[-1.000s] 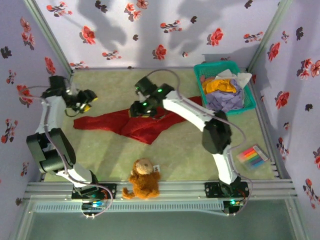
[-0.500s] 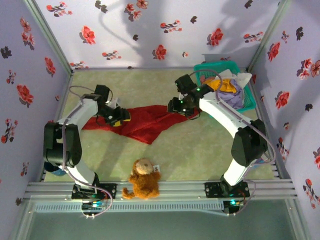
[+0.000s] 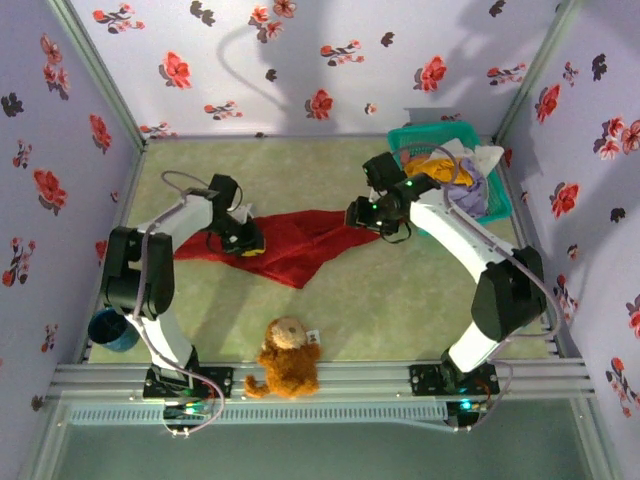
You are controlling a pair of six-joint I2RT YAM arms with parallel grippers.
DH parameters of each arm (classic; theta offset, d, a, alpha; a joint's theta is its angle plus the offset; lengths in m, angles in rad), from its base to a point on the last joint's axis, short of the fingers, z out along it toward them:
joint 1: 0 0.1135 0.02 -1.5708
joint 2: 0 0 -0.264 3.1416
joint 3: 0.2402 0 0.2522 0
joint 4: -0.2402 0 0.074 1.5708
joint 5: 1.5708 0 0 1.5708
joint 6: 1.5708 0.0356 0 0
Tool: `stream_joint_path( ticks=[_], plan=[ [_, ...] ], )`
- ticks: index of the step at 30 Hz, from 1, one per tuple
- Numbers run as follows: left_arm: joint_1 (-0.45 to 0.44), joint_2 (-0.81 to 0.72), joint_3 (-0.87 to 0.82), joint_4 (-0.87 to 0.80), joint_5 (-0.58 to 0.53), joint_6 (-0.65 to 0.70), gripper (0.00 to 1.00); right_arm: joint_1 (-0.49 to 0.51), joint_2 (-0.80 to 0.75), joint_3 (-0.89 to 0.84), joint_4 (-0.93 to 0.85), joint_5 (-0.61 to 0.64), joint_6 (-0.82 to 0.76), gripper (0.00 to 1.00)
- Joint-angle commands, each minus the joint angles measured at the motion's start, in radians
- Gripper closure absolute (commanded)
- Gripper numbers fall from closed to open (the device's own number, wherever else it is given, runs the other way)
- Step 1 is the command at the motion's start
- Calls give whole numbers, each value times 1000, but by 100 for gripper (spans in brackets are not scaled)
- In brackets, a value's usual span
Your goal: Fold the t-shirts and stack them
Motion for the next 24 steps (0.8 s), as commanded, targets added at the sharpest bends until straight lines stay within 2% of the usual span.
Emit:
stream_joint_path(
  ticks=[1, 5, 8, 12, 15, 17, 19, 24],
  plan=[
    [1, -23, 62, -7, -75, 16, 99, -15, -40, -18, 7, 5, 3, 44],
    [38, -74, 106, -30, -113, 19, 100, -18, -47, -22, 7, 10, 1, 44],
    [105, -156, 116, -8, -144, -13, 100, -17, -80, -60, 74, 11, 17, 44],
    [280, -336, 62, 89, -229, -129, 100, -18, -100, -102, 145, 6, 53, 44],
    [468, -401, 20, 128, -200, -197, 100, -15, -68, -91, 144, -8, 54, 44],
    [549, -378, 32, 111, -132, -191, 100, -12, -46, -89, 159, -17, 56, 44],
    [582, -340, 54, 79, -84, -158, 100, -12, -12, -71, 164, -16, 59, 44],
    [603, -299, 56, 52, -55, -108, 100, -15, 118, 17, 171, -10, 46, 44]
  ],
)
